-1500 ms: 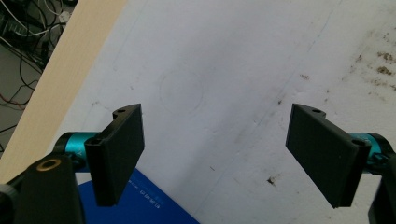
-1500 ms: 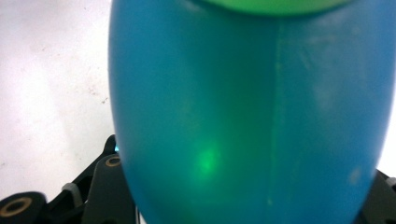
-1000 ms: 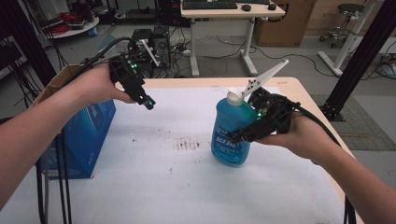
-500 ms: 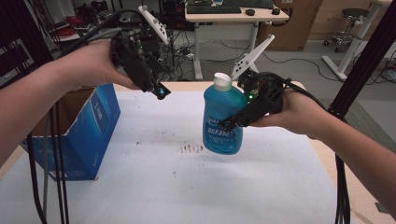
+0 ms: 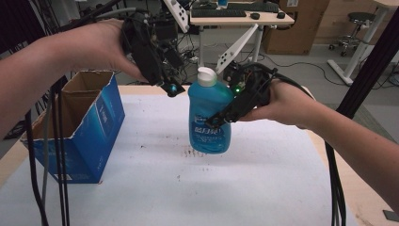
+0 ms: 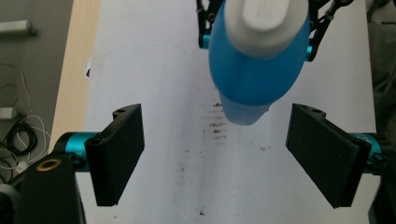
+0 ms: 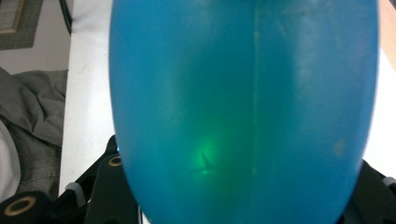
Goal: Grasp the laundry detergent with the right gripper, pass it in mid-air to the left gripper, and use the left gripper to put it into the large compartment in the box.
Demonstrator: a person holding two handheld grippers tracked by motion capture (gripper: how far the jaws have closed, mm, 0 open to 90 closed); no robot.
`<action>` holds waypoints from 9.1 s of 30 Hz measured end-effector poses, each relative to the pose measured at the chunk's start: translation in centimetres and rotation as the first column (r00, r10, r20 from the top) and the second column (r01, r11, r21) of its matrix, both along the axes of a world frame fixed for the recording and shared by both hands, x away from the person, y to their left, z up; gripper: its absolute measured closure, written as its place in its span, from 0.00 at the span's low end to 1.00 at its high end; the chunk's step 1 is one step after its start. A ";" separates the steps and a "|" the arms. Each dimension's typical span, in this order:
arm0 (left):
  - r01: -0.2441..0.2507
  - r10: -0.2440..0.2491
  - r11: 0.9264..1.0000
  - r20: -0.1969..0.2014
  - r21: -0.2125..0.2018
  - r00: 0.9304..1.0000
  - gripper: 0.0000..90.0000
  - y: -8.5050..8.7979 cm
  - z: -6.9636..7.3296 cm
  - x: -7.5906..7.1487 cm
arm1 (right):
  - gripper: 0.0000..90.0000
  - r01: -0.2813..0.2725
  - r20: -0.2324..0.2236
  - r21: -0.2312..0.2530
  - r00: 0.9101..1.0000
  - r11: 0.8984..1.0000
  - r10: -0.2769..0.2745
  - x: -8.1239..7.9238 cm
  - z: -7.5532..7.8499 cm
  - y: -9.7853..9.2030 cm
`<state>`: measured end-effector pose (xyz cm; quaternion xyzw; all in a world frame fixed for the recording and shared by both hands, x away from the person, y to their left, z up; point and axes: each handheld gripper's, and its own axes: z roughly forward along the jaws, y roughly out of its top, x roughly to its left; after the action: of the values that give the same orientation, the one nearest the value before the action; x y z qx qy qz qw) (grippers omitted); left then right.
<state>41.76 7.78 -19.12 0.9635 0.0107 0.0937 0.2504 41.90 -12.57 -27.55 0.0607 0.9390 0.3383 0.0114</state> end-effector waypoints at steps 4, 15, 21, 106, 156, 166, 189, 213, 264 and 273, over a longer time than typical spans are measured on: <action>0.037 -0.036 0.999 -0.006 0.009 0.999 0.22 -0.6 0.0 -0.3 | 0.51 -0.024 0.002 -0.003 1.000 1.000 0.024 -0.1 0.1 0.6; 0.105 -0.104 0.992 -0.021 0.077 0.994 0.22 -2.6 -0.7 -1.0 | 0.51 -0.063 0.002 0.000 0.998 0.998 0.063 -0.3 0.7 2.1; 0.097 -0.096 0.991 -0.020 0.095 0.995 0.22 -2.9 -0.9 -1.1 | 0.51 -0.065 0.017 -0.001 0.998 0.998 0.065 -0.1 0.8 2.2; -0.054 0.063 0.994 -0.101 0.093 0.993 0.43 -0.7 -0.2 -1.0 | 0.19 0.023 -0.101 -0.032 0.995 0.999 -0.026 0.8 -0.3 0.6; -0.837 0.833 0.547 -0.074 -0.028 0.548 0.43 20.4 8.9 -3.5 | 0.19 0.408 -0.067 -0.222 0.900 0.886 -0.431 4.6 -1.2 -13.4; -0.840 0.839 0.542 -0.056 0.011 0.541 0.43 20.3 7.7 -3.1 | 0.19 0.418 -0.064 -0.225 0.895 0.880 -0.442 4.4 -1.2 -14.0; -0.827 0.841 0.541 -0.083 0.152 0.535 0.43 20.6 -1.2 -1.7 | 0.19 0.401 -0.060 -0.242 0.903 0.884 -0.426 4.1 -1.4 -13.7; -0.789 0.821 0.566 -0.083 0.240 0.564 0.43 20.0 -7.8 -1.1 | 0.19 0.402 -0.060 -0.260 0.901 0.878 -0.430 3.9 -1.8 -13.6; -0.766 0.807 0.580 -0.066 0.278 0.587 0.42 19.7 -8.8 -1.3 | 0.19 0.403 -0.057 -0.258 0.901 0.878 -0.430 3.5 -1.8 -13.8; -0.762 0.804 0.583 -0.067 0.283 0.591 0.40 19.7 -8.7 -1.4 | 0.19 0.402 -0.056 -0.255 0.902 0.879 -0.428 3.4 -1.8 -13.9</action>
<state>40.41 27.48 -27.80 0.8848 0.4487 0.1043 0.0704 45.27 -26.44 -29.31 0.2774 0.9369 0.2094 0.0387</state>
